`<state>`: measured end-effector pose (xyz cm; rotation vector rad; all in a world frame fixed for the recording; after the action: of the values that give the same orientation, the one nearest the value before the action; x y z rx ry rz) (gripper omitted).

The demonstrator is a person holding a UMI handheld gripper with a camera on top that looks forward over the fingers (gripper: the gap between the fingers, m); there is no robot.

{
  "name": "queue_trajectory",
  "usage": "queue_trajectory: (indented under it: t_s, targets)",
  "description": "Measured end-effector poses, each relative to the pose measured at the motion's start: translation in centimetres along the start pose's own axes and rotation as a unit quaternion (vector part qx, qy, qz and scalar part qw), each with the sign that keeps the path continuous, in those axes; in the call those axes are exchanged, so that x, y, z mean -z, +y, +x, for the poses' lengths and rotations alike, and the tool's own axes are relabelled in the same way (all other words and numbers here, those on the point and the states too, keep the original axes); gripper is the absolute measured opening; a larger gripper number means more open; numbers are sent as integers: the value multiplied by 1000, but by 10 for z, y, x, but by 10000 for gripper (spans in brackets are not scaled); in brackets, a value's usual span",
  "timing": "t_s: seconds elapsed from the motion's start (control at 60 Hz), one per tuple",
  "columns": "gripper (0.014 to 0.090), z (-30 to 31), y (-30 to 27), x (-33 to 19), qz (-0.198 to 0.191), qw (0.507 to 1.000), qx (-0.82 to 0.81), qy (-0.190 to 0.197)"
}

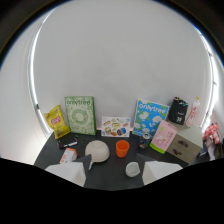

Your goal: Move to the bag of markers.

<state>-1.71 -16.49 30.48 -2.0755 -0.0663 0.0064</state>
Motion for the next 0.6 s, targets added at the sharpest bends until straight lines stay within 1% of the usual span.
queue_trajectory:
  t_s: [0.2,0.333,0.45,0.6]
  targets:
    - [862,-2,6,1,-1,1000,1,12]
    - [858,12,20,6,-2,1000,-6,24]
    - [860,46,33,7,-11,999,-17,47]
    - [863,120,28,-6,-9,996,-26,90]
